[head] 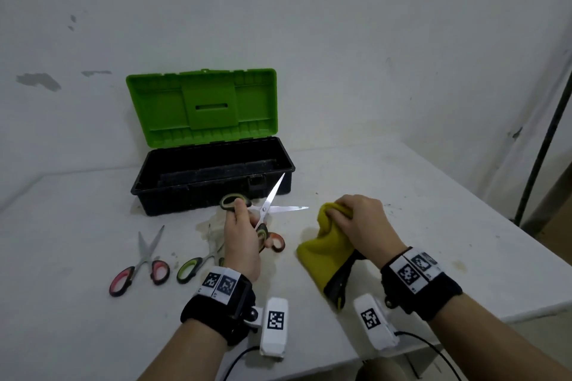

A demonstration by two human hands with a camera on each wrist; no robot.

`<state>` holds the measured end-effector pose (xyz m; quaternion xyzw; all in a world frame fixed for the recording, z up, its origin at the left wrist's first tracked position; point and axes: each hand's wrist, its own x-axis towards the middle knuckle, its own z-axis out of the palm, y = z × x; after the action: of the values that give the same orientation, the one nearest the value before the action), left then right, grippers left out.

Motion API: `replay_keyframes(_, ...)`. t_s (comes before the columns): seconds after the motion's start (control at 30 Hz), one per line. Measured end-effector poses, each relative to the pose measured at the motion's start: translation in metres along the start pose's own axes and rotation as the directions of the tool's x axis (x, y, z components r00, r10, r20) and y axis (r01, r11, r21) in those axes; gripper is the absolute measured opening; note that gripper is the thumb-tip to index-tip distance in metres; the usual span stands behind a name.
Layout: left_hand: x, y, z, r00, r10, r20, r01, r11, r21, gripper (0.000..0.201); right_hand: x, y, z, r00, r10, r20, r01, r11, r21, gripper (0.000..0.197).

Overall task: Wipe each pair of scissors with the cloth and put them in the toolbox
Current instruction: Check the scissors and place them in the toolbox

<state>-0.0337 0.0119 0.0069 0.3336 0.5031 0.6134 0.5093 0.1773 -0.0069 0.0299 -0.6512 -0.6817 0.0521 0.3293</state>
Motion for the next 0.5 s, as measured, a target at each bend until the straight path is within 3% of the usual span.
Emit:
replay_keyframes(0.1,0.002,-0.001,0.0,0.999,-0.03,-0.025,0.03,1.0,0.001,0.045,0.013,0.023,-0.003,0.982,0.166,0.087,-0.162,0.985,-0.057,0.023)
replay_keyframes(0.2,-0.005,0.004,0.008,0.999,-0.047,-0.002,0.047,0.999,-0.012,0.047,0.025,0.034,0.005,0.951,0.24,0.194,-0.221,0.969,-0.113,0.027)
replay_keyframes(0.37,-0.006,-0.003,0.019,0.998,-0.07,-0.006,0.07,0.998,0.002,0.05,0.034,0.039,0.014,0.923,0.209,0.322,-0.205,0.978,-0.046,0.032)
replay_keyframes(0.43,-0.001,-0.01,0.02,0.996,-0.083,-0.03,0.084,0.996,0.02,0.056,0.031,0.039,0.015,0.908,0.201,0.367,-0.169,0.978,-0.119,0.038)
replay_keyframes(0.5,0.002,-0.012,0.021,0.995,-0.086,-0.049,0.086,0.996,0.01,0.059,0.026,0.03,0.01,0.929,0.179,0.323,-0.114,0.971,-0.208,0.04)
